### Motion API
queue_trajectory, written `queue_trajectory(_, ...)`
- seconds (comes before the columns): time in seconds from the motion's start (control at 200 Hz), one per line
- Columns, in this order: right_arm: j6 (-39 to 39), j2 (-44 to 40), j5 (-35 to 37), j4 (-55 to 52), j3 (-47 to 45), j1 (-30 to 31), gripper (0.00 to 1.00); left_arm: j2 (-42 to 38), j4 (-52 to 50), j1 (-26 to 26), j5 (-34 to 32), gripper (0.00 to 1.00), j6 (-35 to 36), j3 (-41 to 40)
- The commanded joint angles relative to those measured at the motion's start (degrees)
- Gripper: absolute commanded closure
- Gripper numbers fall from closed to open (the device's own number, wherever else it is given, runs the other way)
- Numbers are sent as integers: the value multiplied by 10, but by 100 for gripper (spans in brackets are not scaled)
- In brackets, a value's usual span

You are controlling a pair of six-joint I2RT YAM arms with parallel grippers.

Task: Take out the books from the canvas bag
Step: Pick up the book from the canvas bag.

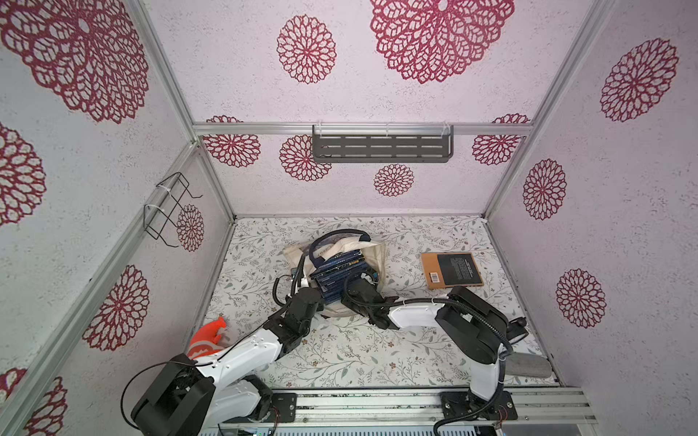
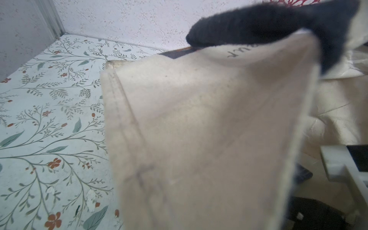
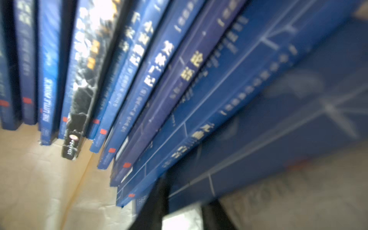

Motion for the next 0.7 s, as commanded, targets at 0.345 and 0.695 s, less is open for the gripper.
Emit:
queue_trajectory(0.345,-66,-12,42,43,6,-22,100,2,-3,-3,0,100,9,9)
queue_trajectory(0.695,-61,-131,14,53,-65,-13,100,14,-9,-4,2,100,6,16)
